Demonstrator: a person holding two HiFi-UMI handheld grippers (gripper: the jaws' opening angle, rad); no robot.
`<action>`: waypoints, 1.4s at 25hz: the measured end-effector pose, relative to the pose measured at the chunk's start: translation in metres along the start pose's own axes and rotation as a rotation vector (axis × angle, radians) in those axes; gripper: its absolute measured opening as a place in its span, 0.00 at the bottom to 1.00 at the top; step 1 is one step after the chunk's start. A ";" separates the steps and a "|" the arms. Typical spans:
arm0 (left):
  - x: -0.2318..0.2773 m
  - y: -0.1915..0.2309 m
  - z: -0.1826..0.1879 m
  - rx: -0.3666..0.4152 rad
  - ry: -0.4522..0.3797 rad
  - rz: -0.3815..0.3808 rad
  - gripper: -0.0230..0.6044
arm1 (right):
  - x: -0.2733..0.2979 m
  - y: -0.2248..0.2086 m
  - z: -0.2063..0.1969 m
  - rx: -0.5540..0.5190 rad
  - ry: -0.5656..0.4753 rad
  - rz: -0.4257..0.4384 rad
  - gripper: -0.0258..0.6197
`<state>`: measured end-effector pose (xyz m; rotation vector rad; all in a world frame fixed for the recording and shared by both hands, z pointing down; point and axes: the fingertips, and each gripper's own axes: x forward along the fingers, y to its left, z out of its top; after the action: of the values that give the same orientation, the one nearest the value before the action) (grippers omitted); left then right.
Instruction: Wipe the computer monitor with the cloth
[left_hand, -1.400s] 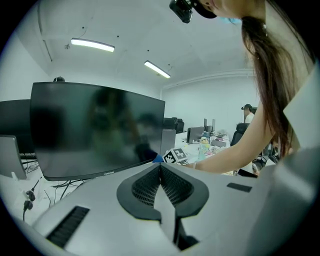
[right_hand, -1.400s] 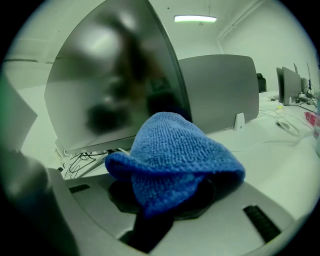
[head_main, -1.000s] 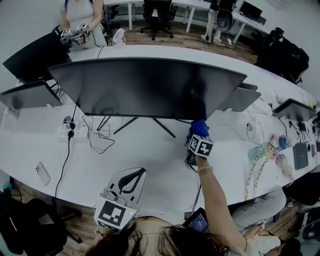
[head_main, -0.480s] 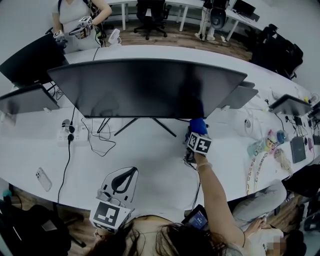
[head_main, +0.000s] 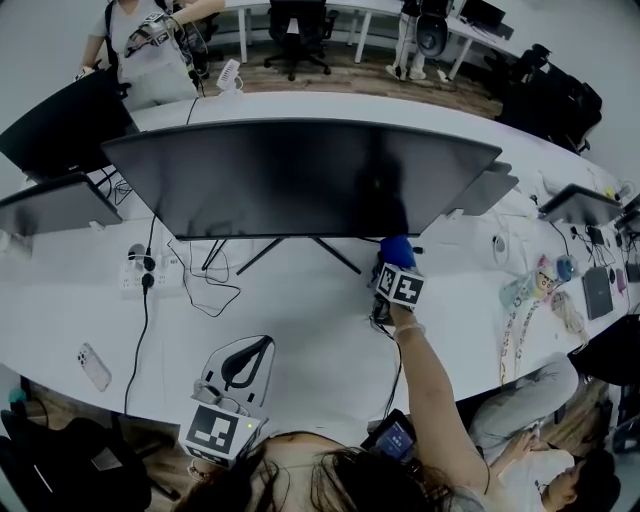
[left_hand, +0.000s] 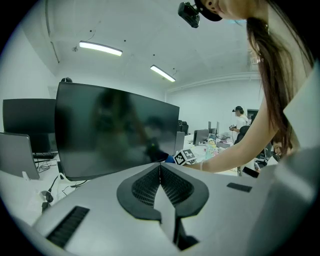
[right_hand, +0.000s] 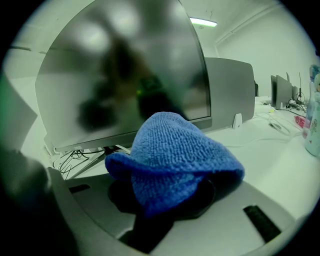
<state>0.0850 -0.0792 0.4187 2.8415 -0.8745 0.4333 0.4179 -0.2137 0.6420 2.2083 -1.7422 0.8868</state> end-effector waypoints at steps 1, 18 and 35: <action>-0.001 0.002 0.000 0.004 0.003 0.001 0.05 | 0.000 0.002 -0.001 0.001 0.000 0.001 0.20; -0.018 0.016 -0.007 0.004 0.013 -0.019 0.05 | 0.002 0.030 -0.003 -0.029 0.007 0.015 0.19; -0.034 0.040 -0.019 -0.014 0.015 -0.016 0.05 | 0.007 0.055 -0.008 -0.024 0.004 0.009 0.19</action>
<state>0.0310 -0.0898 0.4284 2.8272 -0.8476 0.4434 0.3653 -0.2314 0.6412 2.1834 -1.7535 0.8672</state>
